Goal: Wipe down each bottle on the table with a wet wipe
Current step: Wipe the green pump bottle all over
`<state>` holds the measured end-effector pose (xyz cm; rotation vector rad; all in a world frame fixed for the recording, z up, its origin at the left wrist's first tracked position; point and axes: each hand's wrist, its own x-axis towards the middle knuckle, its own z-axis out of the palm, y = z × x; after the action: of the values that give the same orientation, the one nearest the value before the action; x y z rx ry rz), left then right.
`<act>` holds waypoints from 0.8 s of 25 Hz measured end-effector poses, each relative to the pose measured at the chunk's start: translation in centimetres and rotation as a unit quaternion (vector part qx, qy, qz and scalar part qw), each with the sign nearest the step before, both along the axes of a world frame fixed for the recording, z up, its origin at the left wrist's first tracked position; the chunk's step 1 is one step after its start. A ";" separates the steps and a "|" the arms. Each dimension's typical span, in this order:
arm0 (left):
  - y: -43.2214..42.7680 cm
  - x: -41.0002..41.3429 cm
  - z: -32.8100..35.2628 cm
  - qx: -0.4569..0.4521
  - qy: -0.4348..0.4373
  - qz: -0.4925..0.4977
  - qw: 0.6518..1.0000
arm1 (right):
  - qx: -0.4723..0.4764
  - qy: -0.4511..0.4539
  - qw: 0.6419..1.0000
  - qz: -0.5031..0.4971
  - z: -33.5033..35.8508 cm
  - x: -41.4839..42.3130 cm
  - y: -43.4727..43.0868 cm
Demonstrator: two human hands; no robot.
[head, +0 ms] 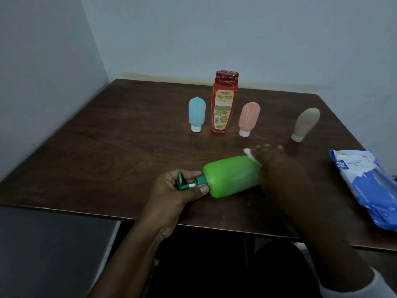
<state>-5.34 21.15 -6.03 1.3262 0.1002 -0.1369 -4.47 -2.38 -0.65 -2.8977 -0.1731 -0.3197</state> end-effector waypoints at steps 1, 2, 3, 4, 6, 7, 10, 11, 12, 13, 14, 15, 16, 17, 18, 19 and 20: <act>0.0 0.0 0.1 0.004 -0.004 -0.002 1.000 | -0.016 0.007 0.999 -0.029 0.6 0.2 -0.8; 0.0 0.0 0.2 0.008 -0.007 -0.004 1.000 | -0.031 0.030 0.998 -0.045 0.7 0.4 -1.0; -0.1 0.0 0.3 0.009 -0.009 -0.006 1.000 | -0.031 0.047 0.997 -0.046 0.8 0.5 -0.6; -0.1 0.0 0.3 0.010 -0.009 -0.006 1.000 | -0.016 0.050 0.998 -0.031 0.5 0.4 0.4; -0.1 -0.2 0.4 0.012 -0.005 -0.007 1.000 | -0.006 0.022 0.999 0.045 -0.4 -0.3 3.8; -0.1 -0.3 0.4 0.011 -0.004 -0.009 1.000 | -0.025 -0.001 0.995 0.092 -1.4 -0.8 5.5; -0.2 -0.6 0.8 -0.005 -0.008 -0.012 1.000 | -0.028 -0.022 0.985 0.169 -2.7 -1.6 7.6; -0.2 -0.7 0.8 -0.003 -0.010 -0.008 1.000 | -0.032 -0.026 0.986 0.163 -2.7 -1.1 6.3; -0.2 -0.6 0.9 0.000 -0.011 -0.003 1.000 | -0.039 -0.023 0.990 0.136 -2.5 -0.5 4.6; -0.2 -0.6 0.9 0.002 -0.011 -0.001 1.000 | -0.038 -0.011 0.995 0.096 -2.1 0.0 2.5; -0.3 -0.6 0.9 0.001 -0.011 0.000 1.000 | -0.029 -0.014 0.999 0.040 -1.7 0.2 0.4; -0.3 -0.6 0.8 0.002 -0.012 0.000 1.000 | -0.025 -0.023 0.999 -0.018 -1.0 0.5 -1.4; -0.4 -0.5 0.8 0.005 -0.014 -0.001 1.000 | -0.016 -0.020 0.998 -0.060 -0.4 0.8 -2.6; -0.4 -0.4 0.8 0.009 -0.015 -0.002 1.000 | -0.007 -0.009 0.996 -0.087 0.1 0.8 -2.7; -0.4 -0.3 0.8 0.011 -0.015 -0.002 1.000 | 0.008 -0.002 0.996 -0.085 0.3 1.0 -2.0; -0.4 -0.3 0.7 0.011 -0.014 -0.002 1.000 | 0.028 0.018 0.998 -0.053 0.6 0.9 -0.3; -0.4 -0.3 0.7 0.008 -0.012 -0.002 1.000 | 0.040 0.040 0.998 -0.001 0.4 0.7 1.9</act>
<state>-5.67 20.79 -5.31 1.3442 0.0784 -0.1236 -3.79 -0.53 -0.24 -2.8256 -0.1407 -0.2066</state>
